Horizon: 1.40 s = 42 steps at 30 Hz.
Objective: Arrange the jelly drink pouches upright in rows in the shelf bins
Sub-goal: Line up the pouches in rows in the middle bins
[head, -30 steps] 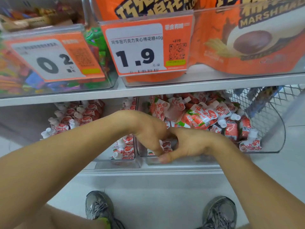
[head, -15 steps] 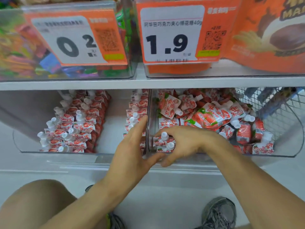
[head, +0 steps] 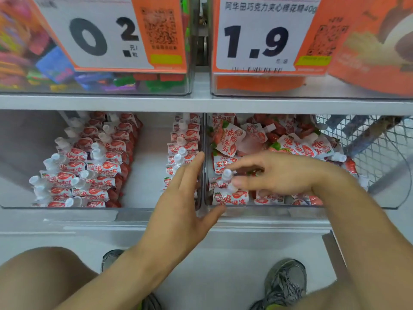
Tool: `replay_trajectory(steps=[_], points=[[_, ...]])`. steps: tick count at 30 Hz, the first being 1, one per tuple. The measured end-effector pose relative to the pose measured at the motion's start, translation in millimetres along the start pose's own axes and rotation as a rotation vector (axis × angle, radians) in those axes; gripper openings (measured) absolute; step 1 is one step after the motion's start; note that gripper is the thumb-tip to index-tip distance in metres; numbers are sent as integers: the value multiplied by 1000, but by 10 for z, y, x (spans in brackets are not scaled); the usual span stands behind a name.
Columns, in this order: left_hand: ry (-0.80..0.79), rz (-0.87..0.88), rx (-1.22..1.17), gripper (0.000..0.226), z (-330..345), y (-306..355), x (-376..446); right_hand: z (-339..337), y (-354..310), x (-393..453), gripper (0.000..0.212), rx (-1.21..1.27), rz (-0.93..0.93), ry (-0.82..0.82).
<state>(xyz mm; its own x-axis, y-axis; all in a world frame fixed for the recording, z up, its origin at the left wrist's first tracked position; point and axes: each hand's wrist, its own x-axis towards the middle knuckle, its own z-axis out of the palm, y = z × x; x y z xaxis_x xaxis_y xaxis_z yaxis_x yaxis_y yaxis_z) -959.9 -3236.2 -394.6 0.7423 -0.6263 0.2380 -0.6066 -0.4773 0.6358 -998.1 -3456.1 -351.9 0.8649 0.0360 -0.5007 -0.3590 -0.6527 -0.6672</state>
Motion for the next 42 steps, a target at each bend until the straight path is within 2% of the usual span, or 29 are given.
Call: replay_trajectory(steps=[3,4,5,9,13,18,21,25,27,30,32,36,42], points=[[-1,7,7,94,7,-9,1,-57,64,105,30,-130,-45,454],[-3,8,11,94,10,-11,2,-46,65,167,32,-203,-61,534],[-3,9,15,95,14,-11,2,-24,60,227,35,-258,-68,548],[-8,2,7,92,5,-1,3,68,29,353,43,-312,-33,407],[12,-19,-46,84,-47,15,67,132,5,344,71,-297,6,294],[18,-16,-40,80,-41,18,122,161,14,331,115,-333,56,448],[21,-26,-46,82,-19,25,116,196,26,356,127,-333,49,456],[29,-26,-68,84,5,41,97,216,58,415,115,-324,-17,462],[25,-25,-73,85,9,35,88,232,89,450,91,-207,-66,559],[11,-22,-78,84,1,18,77,298,124,538,44,-17,-129,744],[3,-17,-83,83,-11,15,72,322,145,590,27,40,-179,824],[-4,-14,-88,83,-21,29,60,266,151,580,31,116,-183,894],[-11,-6,-91,80,-28,5,59,41,191,375,36,118,-196,552]])
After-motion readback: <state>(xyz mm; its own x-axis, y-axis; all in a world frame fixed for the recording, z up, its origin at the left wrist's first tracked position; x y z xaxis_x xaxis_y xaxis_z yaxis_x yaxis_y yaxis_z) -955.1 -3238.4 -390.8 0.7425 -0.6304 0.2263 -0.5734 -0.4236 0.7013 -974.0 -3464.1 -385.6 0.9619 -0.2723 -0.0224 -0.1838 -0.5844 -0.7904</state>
